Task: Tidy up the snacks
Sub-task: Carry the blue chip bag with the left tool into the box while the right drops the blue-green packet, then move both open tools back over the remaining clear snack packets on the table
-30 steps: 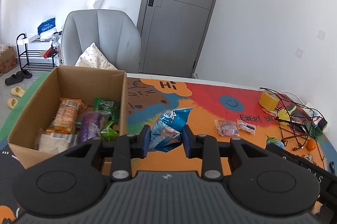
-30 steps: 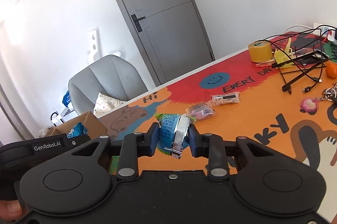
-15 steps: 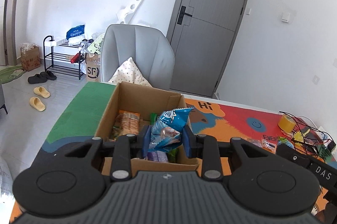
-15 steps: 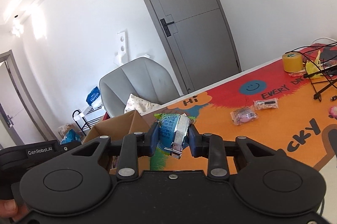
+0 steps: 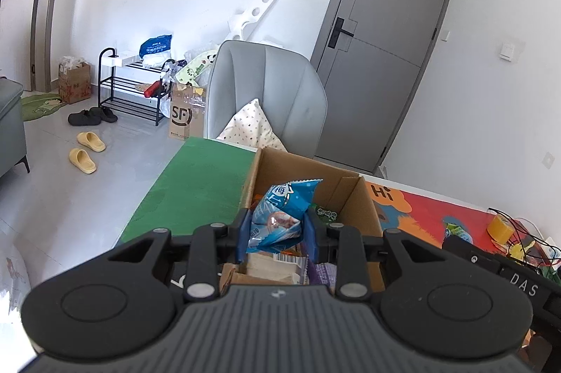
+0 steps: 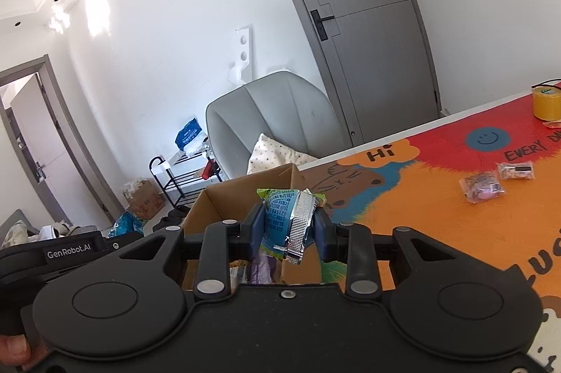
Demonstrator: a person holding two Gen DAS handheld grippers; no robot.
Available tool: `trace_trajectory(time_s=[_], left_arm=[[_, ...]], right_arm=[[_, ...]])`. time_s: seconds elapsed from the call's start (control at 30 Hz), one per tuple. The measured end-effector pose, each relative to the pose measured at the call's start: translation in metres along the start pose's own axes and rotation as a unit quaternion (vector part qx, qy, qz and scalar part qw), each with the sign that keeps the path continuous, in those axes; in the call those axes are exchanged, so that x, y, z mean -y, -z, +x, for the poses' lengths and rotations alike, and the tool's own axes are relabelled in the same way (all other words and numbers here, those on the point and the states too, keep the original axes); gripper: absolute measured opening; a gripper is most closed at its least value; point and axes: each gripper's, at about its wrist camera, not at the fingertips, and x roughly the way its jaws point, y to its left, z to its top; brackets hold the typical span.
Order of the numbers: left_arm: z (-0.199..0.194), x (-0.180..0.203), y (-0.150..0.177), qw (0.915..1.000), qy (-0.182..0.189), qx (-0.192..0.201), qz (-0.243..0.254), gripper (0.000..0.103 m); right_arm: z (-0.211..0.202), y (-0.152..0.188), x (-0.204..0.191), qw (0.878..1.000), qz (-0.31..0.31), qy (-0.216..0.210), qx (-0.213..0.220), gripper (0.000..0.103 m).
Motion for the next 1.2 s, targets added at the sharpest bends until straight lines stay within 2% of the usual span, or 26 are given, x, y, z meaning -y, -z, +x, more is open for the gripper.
trace_trajectory(time_s=[0.23, 0.37, 0.67, 0.83, 0.93, 1.0, 1.07, 1.2], left_arm=[[0.010, -0.013, -0.004, 0.9999, -0.005, -0.006, -0.009, 0.031], [0.018, -0.019, -0.005, 0.9998, -0.009, -0.013, -0.016, 0.031], [0.033, -0.005, -0.001, 0.9993, 0.014, -0.032, -0.008, 0.031], [0.036, 0.012, 0.005, 0.9985, 0.035, -0.042, 0.002, 0.031], [0.039, 0.021, 0.007, 0.9976, 0.043, -0.053, 0.010, 0.036], [0.041, 0.026, 0.009, 0.9972, 0.043, -0.057, 0.023, 0.050], [0.040, 0.027, 0.009, 0.9976, 0.035, -0.056, 0.022, 0.058], [0.037, 0.028, 0.009, 0.9983, 0.028, -0.049, 0.012, 0.061]], right_arm=[[0.026, -0.002, -0.023, 1.000, -0.015, -0.017, -0.019, 0.031], [0.038, -0.001, -0.023, 0.999, -0.004, -0.029, -0.032, 0.038], [0.033, -0.002, -0.010, 1.000, 0.008, -0.008, -0.027, 0.052], [0.025, -0.003, 0.005, 1.000, 0.017, 0.008, -0.023, 0.056], [0.018, -0.003, 0.014, 0.999, 0.022, 0.018, -0.018, 0.058], [0.013, -0.004, 0.020, 0.999, 0.027, 0.024, -0.015, 0.058], [0.006, -0.005, 0.026, 0.999, 0.029, 0.027, -0.010, 0.060], [-0.005, -0.006, 0.039, 0.999, 0.037, 0.035, 0.002, 0.063]])
